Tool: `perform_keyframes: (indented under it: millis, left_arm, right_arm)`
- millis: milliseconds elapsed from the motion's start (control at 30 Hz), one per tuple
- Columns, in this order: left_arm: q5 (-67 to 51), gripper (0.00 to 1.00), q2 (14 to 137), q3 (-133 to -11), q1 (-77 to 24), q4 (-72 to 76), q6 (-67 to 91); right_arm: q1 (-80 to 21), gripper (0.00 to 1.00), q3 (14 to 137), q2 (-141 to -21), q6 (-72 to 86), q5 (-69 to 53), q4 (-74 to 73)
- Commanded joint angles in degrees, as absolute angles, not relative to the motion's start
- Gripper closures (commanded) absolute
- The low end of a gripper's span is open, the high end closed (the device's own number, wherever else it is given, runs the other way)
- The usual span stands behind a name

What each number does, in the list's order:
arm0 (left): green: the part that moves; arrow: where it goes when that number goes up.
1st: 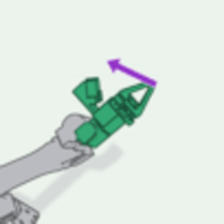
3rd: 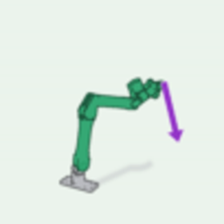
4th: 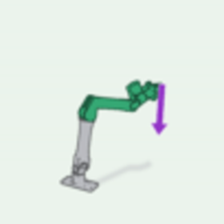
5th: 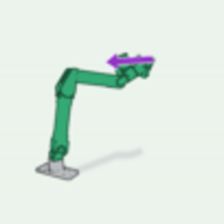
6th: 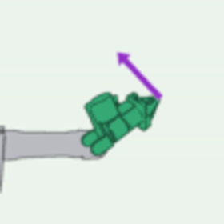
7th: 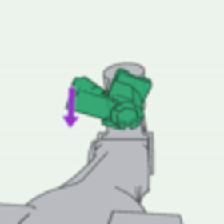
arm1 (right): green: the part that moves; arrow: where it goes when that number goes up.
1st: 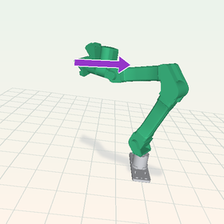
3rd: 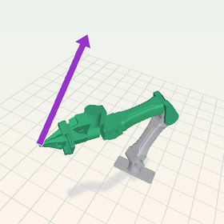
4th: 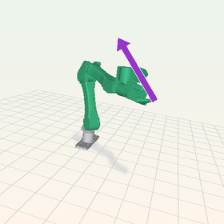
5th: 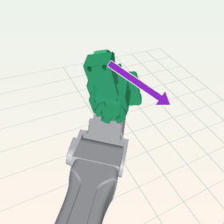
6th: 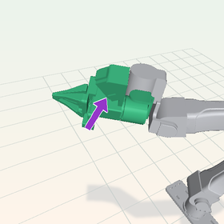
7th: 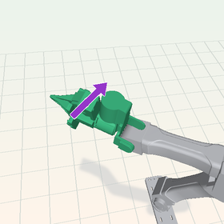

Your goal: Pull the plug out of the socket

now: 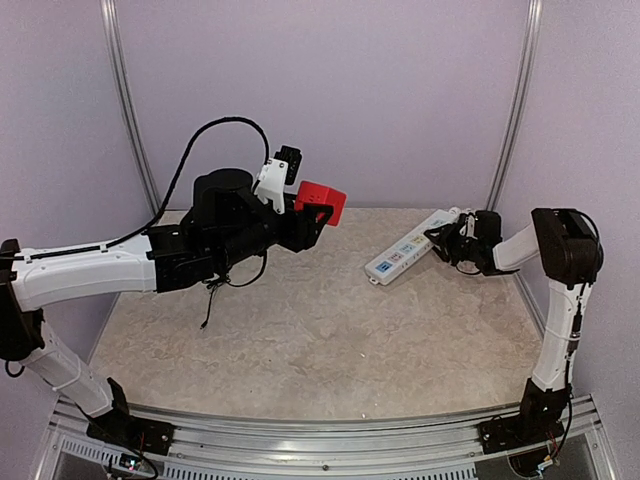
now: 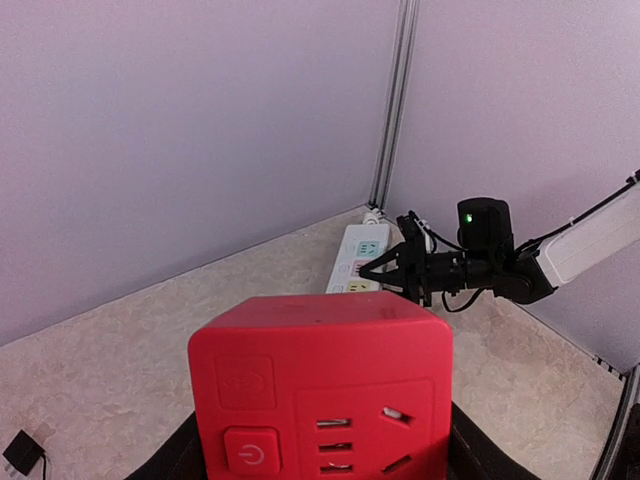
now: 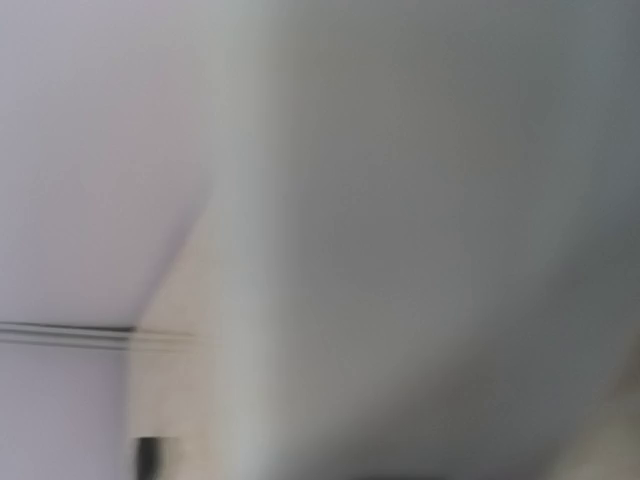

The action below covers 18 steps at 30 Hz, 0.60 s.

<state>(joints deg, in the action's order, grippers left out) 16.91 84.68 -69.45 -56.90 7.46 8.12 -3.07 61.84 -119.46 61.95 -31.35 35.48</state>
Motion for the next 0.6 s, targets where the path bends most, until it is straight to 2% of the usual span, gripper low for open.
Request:
perform_keyframes:
  millis: [0, 233, 267, 300, 567]
  left_arm:
    - [15.9, 0.94, 82.1, -68.6, -56.2, 8.7, 9.4]
    - [14.9, 0.95, 82.3, -68.9, -55.5, 7.4, 10.5]
    - [14.9, 0.94, 82.2, -68.9, -55.3, 7.3, 10.8]
    - [14.8, 0.94, 82.1, -68.8, -54.9, 7.1, 11.2]
    - [15.7, 0.94, 80.8, -69.0, -51.6, 2.8, 16.0]
  right_arm:
    - [-1.5, 0.59, 61.1, -123.8, 49.4, -24.9, 26.8]
    - [-1.5, 0.51, 61.0, -123.5, 49.9, -25.4, 25.5]
    - [-1.5, 0.34, 60.7, -123.1, 50.0, -25.4, 25.4]
    - [-1.5, 0.3, 60.3, -122.8, 50.3, -25.4, 25.2]
    - [-1.4, 0.22, 58.2, -116.7, 49.0, -22.9, 18.6]
